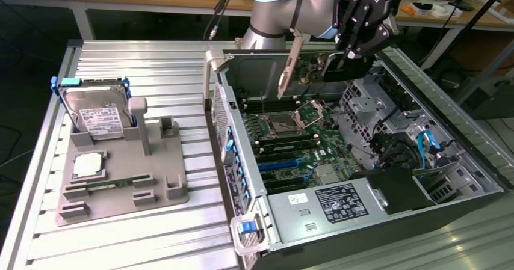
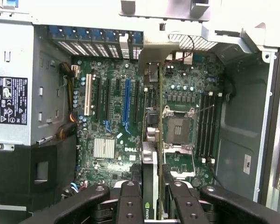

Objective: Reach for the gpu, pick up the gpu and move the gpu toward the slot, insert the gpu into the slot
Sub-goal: 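Insert the gpu into the slot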

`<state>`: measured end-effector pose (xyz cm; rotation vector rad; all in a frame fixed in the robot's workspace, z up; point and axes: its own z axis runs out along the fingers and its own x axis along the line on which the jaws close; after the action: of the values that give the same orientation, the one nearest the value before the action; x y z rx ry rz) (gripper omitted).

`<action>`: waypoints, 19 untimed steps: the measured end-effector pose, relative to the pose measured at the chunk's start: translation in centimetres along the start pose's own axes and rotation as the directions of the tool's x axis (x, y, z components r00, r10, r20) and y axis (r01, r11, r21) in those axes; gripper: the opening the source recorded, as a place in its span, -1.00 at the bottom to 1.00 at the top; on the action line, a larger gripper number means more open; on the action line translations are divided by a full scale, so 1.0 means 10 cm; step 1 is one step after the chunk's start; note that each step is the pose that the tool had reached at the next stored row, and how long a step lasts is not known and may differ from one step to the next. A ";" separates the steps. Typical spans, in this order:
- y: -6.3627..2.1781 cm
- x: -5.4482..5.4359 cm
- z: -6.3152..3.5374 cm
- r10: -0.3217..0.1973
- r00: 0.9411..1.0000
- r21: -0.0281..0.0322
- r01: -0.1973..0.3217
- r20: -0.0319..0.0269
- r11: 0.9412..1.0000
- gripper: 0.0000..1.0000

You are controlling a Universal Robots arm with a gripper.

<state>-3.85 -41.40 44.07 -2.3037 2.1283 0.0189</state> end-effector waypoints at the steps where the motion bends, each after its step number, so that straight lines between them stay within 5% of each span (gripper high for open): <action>1: 0.000 0.00 0.019 0.000 1.000 0.000 0.000 0.000 1.000 -0.46; 19: 0.007 0.01 0.259 0.052 0.999 0.001 -0.052 0.000 0.999 -0.46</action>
<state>-3.93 -41.46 41.47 -2.2467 2.1875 0.0182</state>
